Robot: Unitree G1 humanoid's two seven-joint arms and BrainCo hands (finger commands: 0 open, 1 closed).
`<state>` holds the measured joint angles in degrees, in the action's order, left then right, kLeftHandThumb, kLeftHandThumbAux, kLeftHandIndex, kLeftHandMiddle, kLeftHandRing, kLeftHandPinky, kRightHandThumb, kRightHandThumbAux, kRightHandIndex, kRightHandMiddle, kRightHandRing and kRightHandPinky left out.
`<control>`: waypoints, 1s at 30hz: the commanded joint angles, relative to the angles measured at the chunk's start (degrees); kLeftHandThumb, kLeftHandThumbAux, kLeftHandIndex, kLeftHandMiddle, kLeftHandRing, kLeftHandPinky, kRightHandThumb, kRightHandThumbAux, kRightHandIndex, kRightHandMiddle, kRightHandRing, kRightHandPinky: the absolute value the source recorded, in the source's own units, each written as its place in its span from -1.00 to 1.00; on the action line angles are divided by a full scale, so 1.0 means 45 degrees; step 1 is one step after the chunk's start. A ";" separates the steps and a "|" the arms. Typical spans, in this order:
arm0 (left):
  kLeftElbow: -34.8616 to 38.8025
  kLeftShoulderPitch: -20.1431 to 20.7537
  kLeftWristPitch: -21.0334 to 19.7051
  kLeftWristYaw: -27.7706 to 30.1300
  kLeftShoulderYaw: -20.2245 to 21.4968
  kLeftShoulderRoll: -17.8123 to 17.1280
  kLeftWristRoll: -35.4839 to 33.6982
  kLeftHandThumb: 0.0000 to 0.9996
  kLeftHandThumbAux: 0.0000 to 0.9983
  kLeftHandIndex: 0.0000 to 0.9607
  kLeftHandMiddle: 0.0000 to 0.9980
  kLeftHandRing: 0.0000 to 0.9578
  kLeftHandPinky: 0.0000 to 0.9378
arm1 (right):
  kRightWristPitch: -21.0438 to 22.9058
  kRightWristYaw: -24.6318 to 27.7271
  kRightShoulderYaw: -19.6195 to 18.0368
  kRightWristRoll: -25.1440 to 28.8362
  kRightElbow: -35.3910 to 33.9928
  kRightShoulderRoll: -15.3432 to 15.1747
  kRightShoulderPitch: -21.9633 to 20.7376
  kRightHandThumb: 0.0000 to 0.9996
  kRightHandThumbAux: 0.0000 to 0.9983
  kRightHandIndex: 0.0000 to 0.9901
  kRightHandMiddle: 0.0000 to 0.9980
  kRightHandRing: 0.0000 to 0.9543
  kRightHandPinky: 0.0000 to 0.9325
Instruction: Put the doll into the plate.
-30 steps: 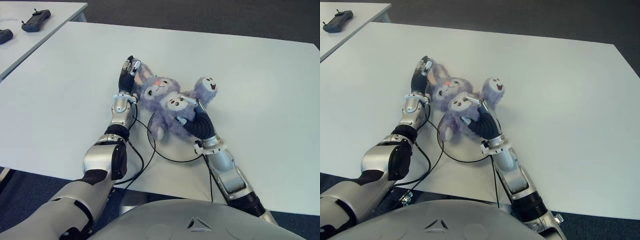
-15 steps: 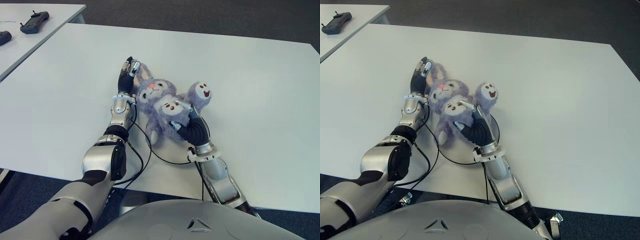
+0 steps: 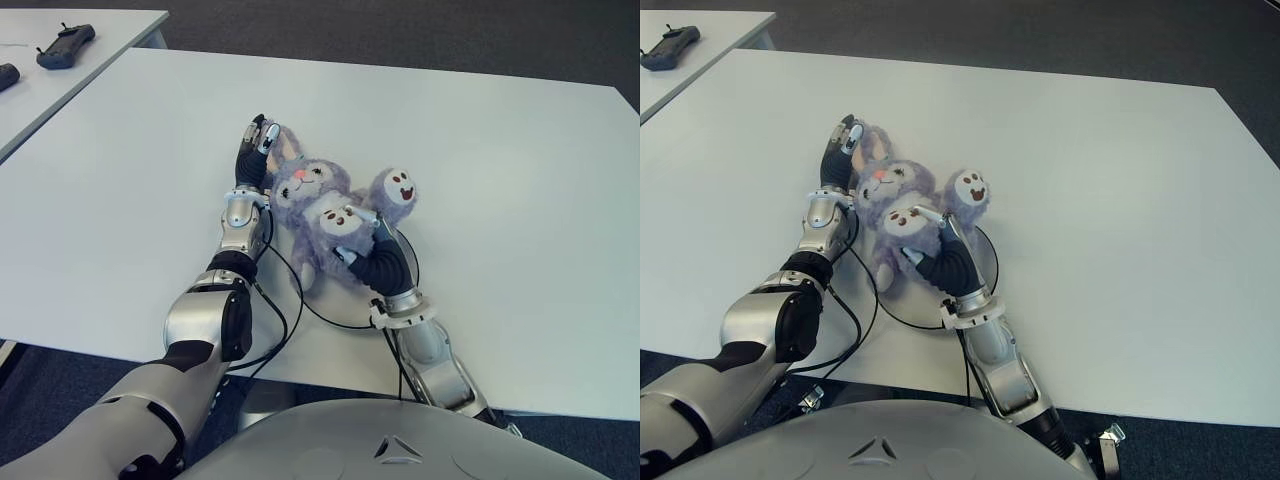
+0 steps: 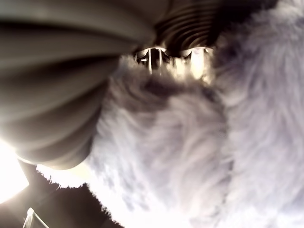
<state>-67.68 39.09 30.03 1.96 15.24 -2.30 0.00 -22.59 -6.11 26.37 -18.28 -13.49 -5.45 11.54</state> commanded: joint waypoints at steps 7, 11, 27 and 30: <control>-0.2043 -0.3162 -0.1465 0.0230 0.0194 0.0640 -0.0220 -1.00 -0.24 -1.00 -1.00 -1.00 -1.00 | 0.3273 0.1107 0.0965 -0.0627 0.2900 -0.1034 0.3588 0.40 0.41 -0.12 0.49 0.59 0.64; -0.2043 -0.3177 -0.1480 0.0231 0.0182 0.0622 -0.0184 -1.00 -0.23 -1.00 -1.00 -1.00 -1.00 | 0.3231 0.1131 0.0975 -0.0664 0.2876 -0.1037 0.3572 0.40 0.42 -0.12 0.46 0.56 0.66; -0.2053 -0.3149 -0.1463 0.0061 0.0192 0.0687 -0.0165 -1.00 -0.24 -1.00 -1.00 -1.00 -1.00 | 0.3753 0.1331 0.1181 -0.1044 0.2571 -0.1126 0.3662 0.34 0.45 -0.18 0.09 0.09 -0.08; -0.2057 -0.3145 -0.1502 0.0115 0.0215 0.0682 -0.0193 -1.00 -0.24 -1.00 -1.00 -1.00 -1.00 | 0.4015 0.1472 0.1252 -0.1148 0.2290 -0.1178 0.3737 -0.57 0.10 -0.71 -0.43 -0.43 -0.51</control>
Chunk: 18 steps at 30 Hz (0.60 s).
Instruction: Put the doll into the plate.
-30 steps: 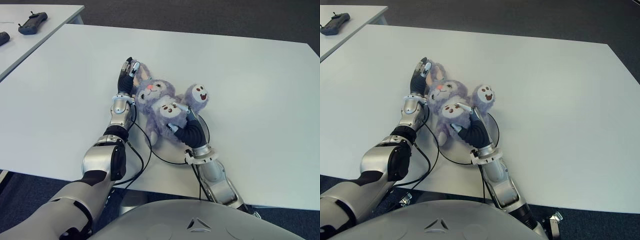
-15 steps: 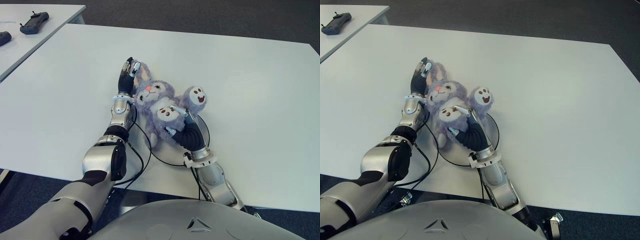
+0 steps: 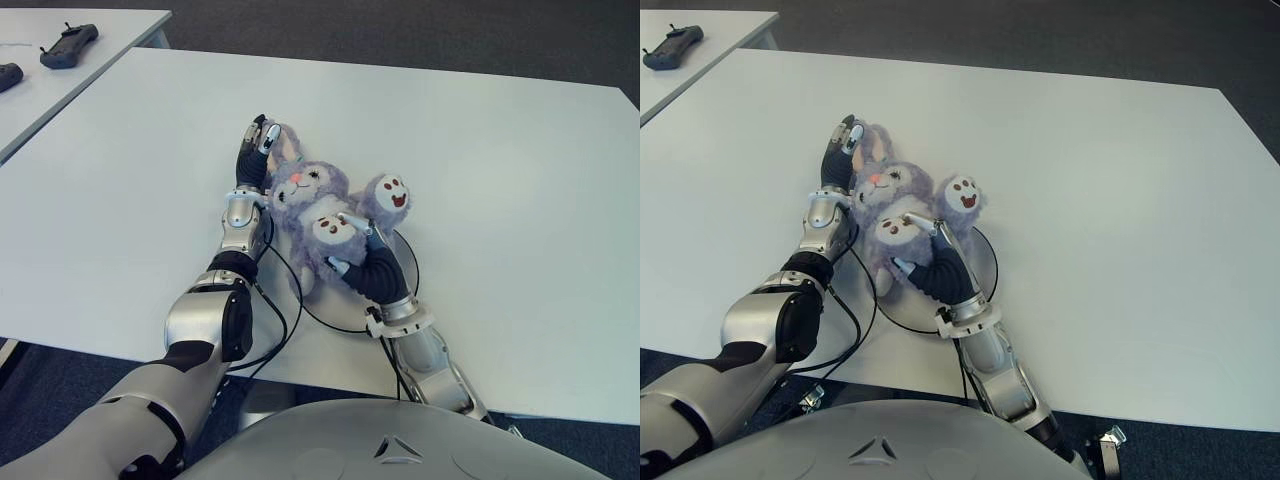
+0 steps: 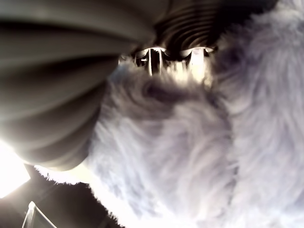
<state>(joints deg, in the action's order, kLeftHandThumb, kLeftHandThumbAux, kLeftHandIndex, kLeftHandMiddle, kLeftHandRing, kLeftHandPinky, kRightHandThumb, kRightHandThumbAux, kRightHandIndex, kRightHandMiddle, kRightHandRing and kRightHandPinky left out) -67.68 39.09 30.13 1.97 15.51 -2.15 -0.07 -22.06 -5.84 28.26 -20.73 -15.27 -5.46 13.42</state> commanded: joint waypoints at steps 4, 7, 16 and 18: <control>-0.2055 -0.3158 -0.1558 0.0161 0.0133 0.0623 -0.0167 -1.00 -0.23 -1.00 -1.00 -1.00 -1.00 | 0.4558 0.1752 0.0885 -0.0828 0.2179 -0.1278 0.3459 -0.74 -0.01 -0.94 -0.67 -0.61 -0.64; -0.2048 -0.3171 -0.1562 0.0109 0.0071 0.0600 -0.0103 -1.00 -0.21 -1.00 -1.00 -1.00 -1.00 | 0.4888 0.1887 0.0859 -0.1021 0.1892 -0.1313 0.3647 -0.81 -0.06 -1.00 -0.84 -0.76 -0.75; -0.2059 -0.3188 -0.1529 0.0057 0.0021 0.0592 -0.0058 -1.00 -0.22 -1.00 -1.00 -1.00 -1.00 | 0.4871 0.2024 0.0783 -0.1129 0.1956 -0.1334 0.3739 -0.81 -0.13 -1.00 -1.00 -1.00 -1.00; -0.2060 -0.3161 -0.1562 0.0064 0.0038 0.0602 -0.0089 -1.00 -0.21 -1.00 -1.00 -1.00 -1.00 | 0.5052 0.2190 0.0805 -0.1126 0.1760 -0.1302 0.3685 -0.79 -0.16 -1.00 -1.00 -1.00 -1.00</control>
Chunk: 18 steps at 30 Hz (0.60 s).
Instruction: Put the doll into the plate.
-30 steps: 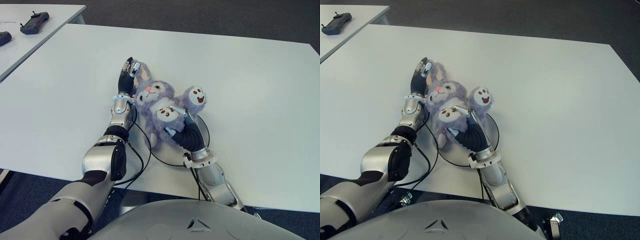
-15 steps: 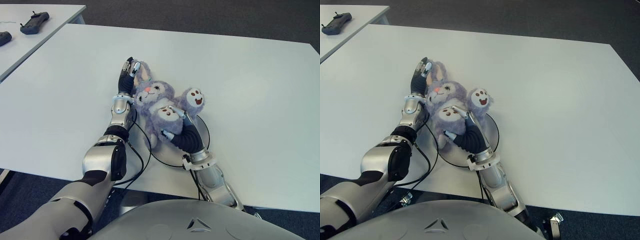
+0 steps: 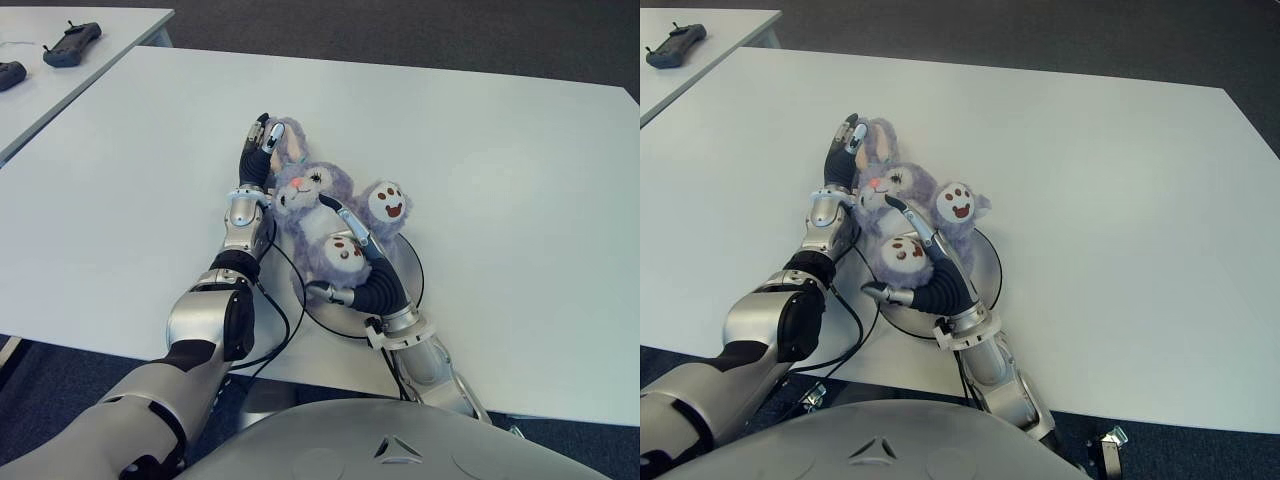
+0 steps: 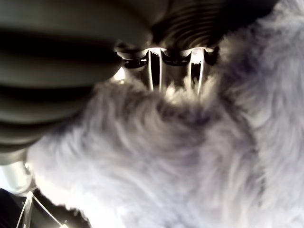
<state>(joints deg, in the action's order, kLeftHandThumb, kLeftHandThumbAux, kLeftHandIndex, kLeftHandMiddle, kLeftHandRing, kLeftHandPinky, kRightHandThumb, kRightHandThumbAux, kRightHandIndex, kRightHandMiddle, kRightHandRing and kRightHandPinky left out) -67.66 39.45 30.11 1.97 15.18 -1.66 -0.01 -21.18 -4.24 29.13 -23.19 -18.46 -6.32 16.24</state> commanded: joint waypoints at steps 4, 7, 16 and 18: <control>-0.2066 -0.3231 -0.1599 0.0080 0.0103 0.0490 -0.0104 -1.00 -0.20 -1.00 -1.00 -1.00 -1.00 | 0.4968 0.2015 0.0621 -0.0571 0.2318 -0.1122 0.3044 -0.76 -0.21 -1.00 -1.00 -1.00 -1.00; -0.2061 -0.3256 -0.1543 0.0029 0.0007 0.0465 -0.0004 -1.00 -0.20 -1.00 -1.00 -1.00 -1.00 | 0.5107 0.2145 0.0637 -0.0545 0.2150 -0.1141 0.3069 -0.73 -0.24 -1.00 -1.00 -1.00 -1.00; -0.2054 -0.3239 -0.1554 -0.0002 -0.0087 0.0462 0.0039 -1.00 -0.21 -1.00 -1.00 -1.00 -1.00 | 0.5464 0.2326 0.0675 -0.0504 0.1778 -0.1157 0.3120 -0.67 -0.27 -1.00 -1.00 -1.00 -1.00; -0.2056 -0.3232 -0.1605 -0.0039 -0.0129 0.0443 0.0077 -1.00 -0.20 -1.00 -1.00 -1.00 -1.00 | 0.5514 0.2335 0.0682 -0.0504 0.1737 -0.1159 0.3123 -0.66 -0.27 -1.00 -1.00 -1.00 -1.00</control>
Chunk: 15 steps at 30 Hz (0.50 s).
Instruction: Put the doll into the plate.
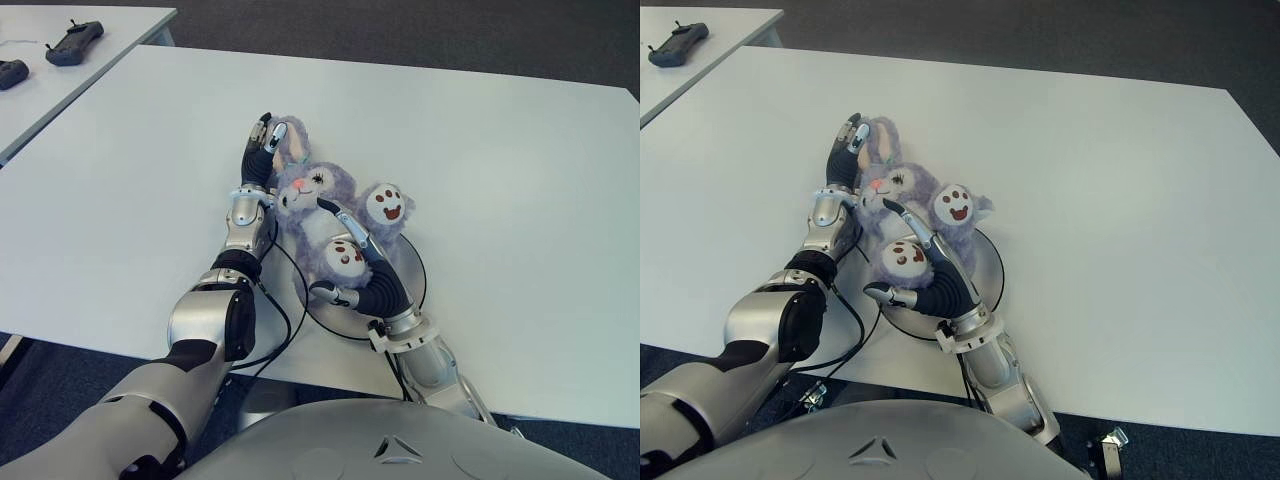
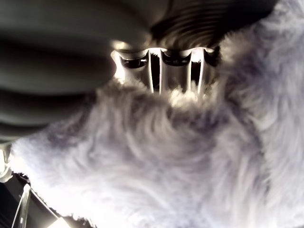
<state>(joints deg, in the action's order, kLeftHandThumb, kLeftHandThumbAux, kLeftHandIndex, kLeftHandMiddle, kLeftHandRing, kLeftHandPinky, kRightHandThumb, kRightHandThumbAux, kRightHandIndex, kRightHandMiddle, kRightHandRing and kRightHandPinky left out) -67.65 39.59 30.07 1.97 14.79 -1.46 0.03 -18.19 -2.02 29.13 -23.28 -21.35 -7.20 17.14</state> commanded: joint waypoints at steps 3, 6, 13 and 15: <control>-0.2059 -0.3255 -0.1645 -0.0091 -0.0097 0.0369 0.0110 -1.00 -0.16 -1.00 -1.00 -1.00 -1.00 | 0.4927 0.1862 0.0691 -0.0488 0.2298 -0.0965 0.2931 -0.65 -0.28 -1.00 -1.00 -1.00 -1.00; -0.2052 -0.3252 -0.1579 -0.0080 -0.0051 0.0389 0.0049 -1.00 -0.18 -1.00 -1.00 -1.00 -1.00 | 0.4983 0.1876 0.0690 -0.0494 0.2222 -0.0967 0.2935 -0.64 -0.28 -1.00 -1.00 -1.00 -1.00; -0.2066 -0.3232 -0.1698 -0.0099 -0.0002 0.0407 -0.0006 -1.00 -0.20 -1.00 -1.00 -1.00 -1.00 | 0.4839 0.1684 0.0653 -0.0591 0.2241 -0.0911 0.2862 -0.63 -0.29 -1.00 -1.00 -1.00 -1.00; -0.2064 -0.3245 -0.1649 -0.0124 -0.0009 0.0416 0.0005 -1.00 -0.21 -1.00 -1.00 -1.00 -1.00 | 0.4695 0.1566 0.0631 -0.0601 0.2338 -0.0857 0.2780 -0.63 -0.29 -1.00 -1.00 -1.00 -1.00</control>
<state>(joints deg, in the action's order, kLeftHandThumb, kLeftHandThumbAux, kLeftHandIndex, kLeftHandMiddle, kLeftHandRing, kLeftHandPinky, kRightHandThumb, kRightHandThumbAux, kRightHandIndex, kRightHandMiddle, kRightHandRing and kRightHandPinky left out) -67.66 39.57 30.08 1.97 14.61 -1.45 0.04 -16.13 -0.79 29.13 -23.42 -22.88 -7.61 17.40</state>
